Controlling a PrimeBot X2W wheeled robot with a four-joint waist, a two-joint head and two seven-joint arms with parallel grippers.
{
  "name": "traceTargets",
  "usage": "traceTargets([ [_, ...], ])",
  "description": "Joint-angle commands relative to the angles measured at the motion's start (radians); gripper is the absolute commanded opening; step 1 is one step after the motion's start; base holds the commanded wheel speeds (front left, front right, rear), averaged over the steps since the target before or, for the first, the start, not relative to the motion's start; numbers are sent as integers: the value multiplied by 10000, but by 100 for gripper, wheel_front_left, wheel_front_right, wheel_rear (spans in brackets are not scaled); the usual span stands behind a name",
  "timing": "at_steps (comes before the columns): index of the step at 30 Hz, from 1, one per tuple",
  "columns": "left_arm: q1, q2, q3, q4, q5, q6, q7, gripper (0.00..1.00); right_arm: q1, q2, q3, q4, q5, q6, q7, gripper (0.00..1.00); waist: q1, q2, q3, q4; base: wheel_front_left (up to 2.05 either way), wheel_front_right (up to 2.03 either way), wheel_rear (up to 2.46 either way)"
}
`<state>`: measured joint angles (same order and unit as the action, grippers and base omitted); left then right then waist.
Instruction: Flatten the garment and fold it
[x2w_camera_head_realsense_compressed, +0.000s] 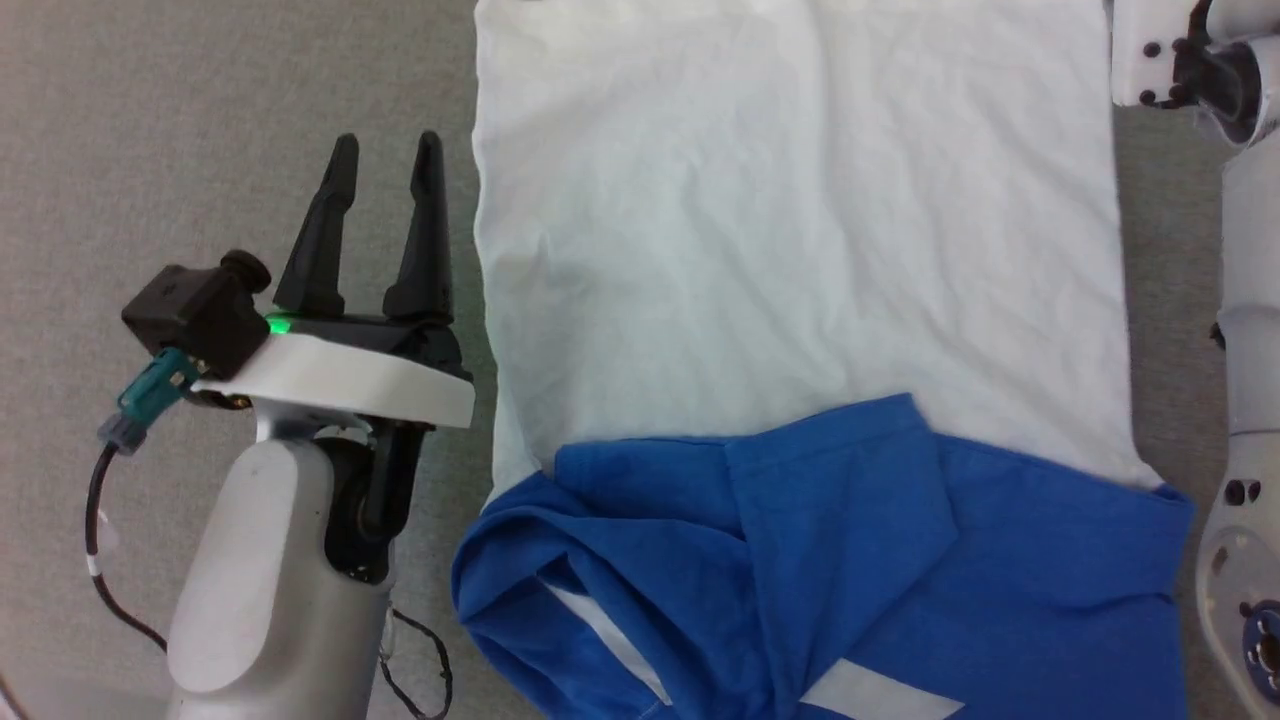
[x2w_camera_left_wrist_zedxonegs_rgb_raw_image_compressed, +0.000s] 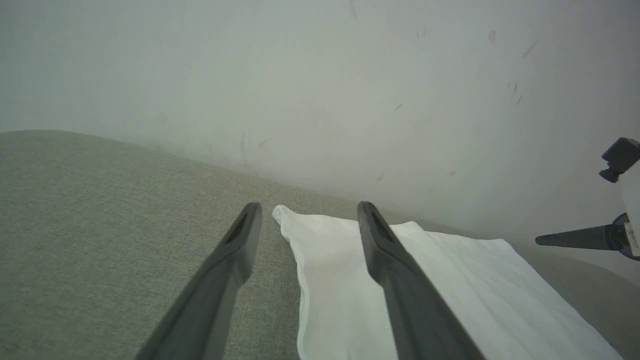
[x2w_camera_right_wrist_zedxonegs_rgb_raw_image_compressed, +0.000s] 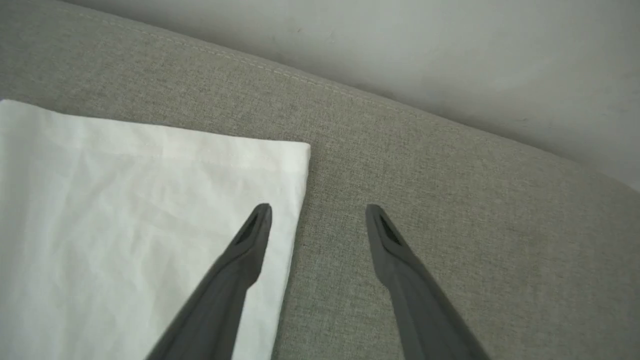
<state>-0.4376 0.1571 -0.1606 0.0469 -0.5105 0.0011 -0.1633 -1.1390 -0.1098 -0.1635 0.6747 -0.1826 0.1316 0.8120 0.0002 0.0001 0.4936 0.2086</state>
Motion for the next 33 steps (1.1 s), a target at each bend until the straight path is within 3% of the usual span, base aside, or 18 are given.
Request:
traceTargets([
  [1,-156,-58,-30,-42,-49,-45,-48,100,-170,-76,105,92,-99,-9,102,100,-2,-1,601,532,0,0,0],
  [12,-222,-65,-150,-10,-144,-35,48,100,-237,-426,1203,919,134,-9,1317,98,-2,-1,793,566,0,0,0],
  [13,-242,-56,-150,-11,-154,-28,69,100,-238,-455,1263,930,228,-9,1375,36,-2,-1,789,545,0,0,0],
  [14,-276,-41,-156,-13,-164,-29,103,100,-249,-488,1318,922,323,-9,1398,12,-2,-1,787,526,0,0,0],
  [15,-329,-24,-167,-19,-180,-42,153,100,-271,-530,1349,882,426,-9,1367,0,-2,-1,789,507,0,0,0],
  [19,-783,8,-34,-123,-599,-141,579,100,-394,-571,1433,648,753,-9,1109,0,-2,-1,777,329,0,0,0],
  [25,-2233,381,123,0,-1089,-36,2128,100,-539,-441,1696,431,1058,-9,660,0,-2,-1,684,-1,0,0,0],
  [32,-5128,1550,-217,2282,-1610,336,6541,100,-837,-124,2588,460,1817,-9,464,0,-2,-1,794,-738,0,0,0],
  [33,-5128,1550,-217,2282,-1610,336,6541,100,-837,-124,2588,460,1817,-9,464,0,-2,-1,794,-738,0,0,0],
])
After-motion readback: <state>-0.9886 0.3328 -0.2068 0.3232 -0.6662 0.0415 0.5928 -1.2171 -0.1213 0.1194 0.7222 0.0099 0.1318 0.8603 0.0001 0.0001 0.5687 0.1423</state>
